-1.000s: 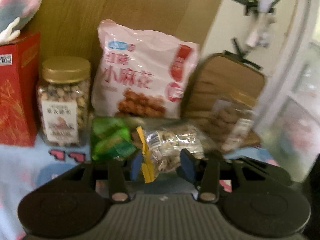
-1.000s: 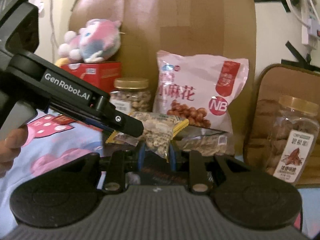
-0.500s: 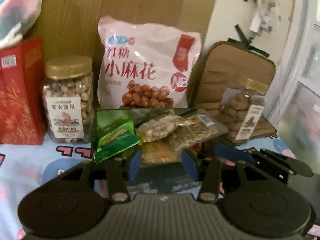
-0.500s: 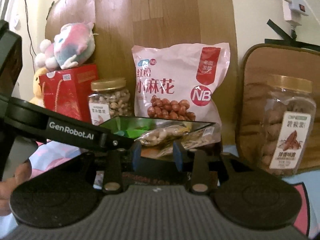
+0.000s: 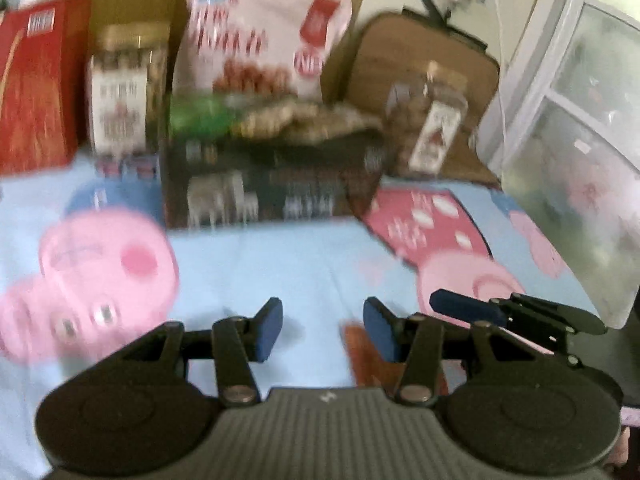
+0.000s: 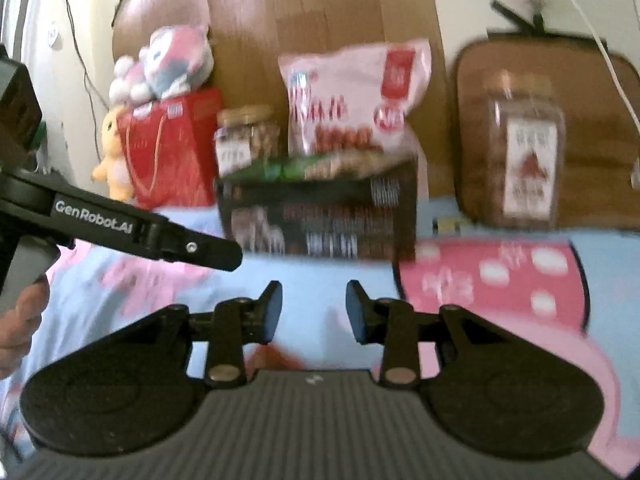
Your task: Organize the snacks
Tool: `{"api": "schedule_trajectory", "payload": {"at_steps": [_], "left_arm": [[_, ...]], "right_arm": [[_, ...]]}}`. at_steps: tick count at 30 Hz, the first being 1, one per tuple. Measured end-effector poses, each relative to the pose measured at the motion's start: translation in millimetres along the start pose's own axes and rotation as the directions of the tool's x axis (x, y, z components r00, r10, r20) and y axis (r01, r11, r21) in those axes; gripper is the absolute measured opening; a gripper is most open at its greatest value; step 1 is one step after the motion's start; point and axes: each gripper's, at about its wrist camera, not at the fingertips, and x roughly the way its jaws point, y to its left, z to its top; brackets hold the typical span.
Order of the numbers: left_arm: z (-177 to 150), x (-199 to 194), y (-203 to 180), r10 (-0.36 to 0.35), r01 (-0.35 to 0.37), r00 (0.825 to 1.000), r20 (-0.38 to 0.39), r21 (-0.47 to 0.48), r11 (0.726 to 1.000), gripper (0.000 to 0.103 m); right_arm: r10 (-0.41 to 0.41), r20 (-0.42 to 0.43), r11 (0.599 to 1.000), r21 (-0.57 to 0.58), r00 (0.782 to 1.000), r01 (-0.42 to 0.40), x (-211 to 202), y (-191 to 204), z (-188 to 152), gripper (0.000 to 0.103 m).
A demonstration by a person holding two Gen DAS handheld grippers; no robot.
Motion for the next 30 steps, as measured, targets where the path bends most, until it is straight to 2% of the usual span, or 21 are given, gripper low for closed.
{"api": "schedule_trajectory", "payload": {"at_steps": [4, 6, 11, 13, 15, 23, 27, 30], "left_arm": [[-23, -1, -1, -0.05, 0.049, 0.998, -0.041, -0.038, 0.998, 0.046], [-32, -1, -5, -0.063, 0.062, 0.996, -0.056, -0.021, 0.998, 0.046], [-49, -7, -17, -0.073, 0.074, 0.997, -0.033, 0.018, 0.997, 0.046], [-49, -9, -15, -0.081, 0.082, 0.996, -0.031, 0.008, 0.997, 0.045], [-49, -10, -11, -0.093, 0.092, 0.995, -0.032, -0.01, 0.996, 0.045], [-52, -15, -2, -0.105, 0.104, 0.994, -0.023, -0.056, 0.993, 0.045], [-52, -21, 16, -0.134, 0.131, 0.991, -0.013, -0.12, 0.984, 0.046], [-53, -25, 31, -0.159, 0.155, 0.987, -0.007, -0.184, 0.971, 0.046]], "right_arm": [[0.007, -0.053, 0.998, 0.056, 0.999, -0.004, -13, -4, -18, 0.038], [0.031, -0.075, 0.993, 0.118, 0.997, -0.022, -18, -8, -25, 0.039], [0.086, -0.062, 0.975, 0.21, 0.994, -0.071, -21, -9, -31, 0.038], [0.153, -0.062, 0.949, 0.289, 0.986, -0.129, -16, -14, -32, 0.032], [0.17, -0.061, 0.937, 0.318, 0.984, -0.143, -15, -12, -34, 0.028], [0.126, -0.057, 0.96, 0.26, 0.99, -0.107, -15, 0, -28, 0.004], [0.195, -0.008, 0.957, 0.219, 0.981, -0.189, -23, 11, -20, 0.003], [0.217, 0.002, 0.958, 0.192, 0.976, -0.214, -20, 21, -12, 0.003]]}}
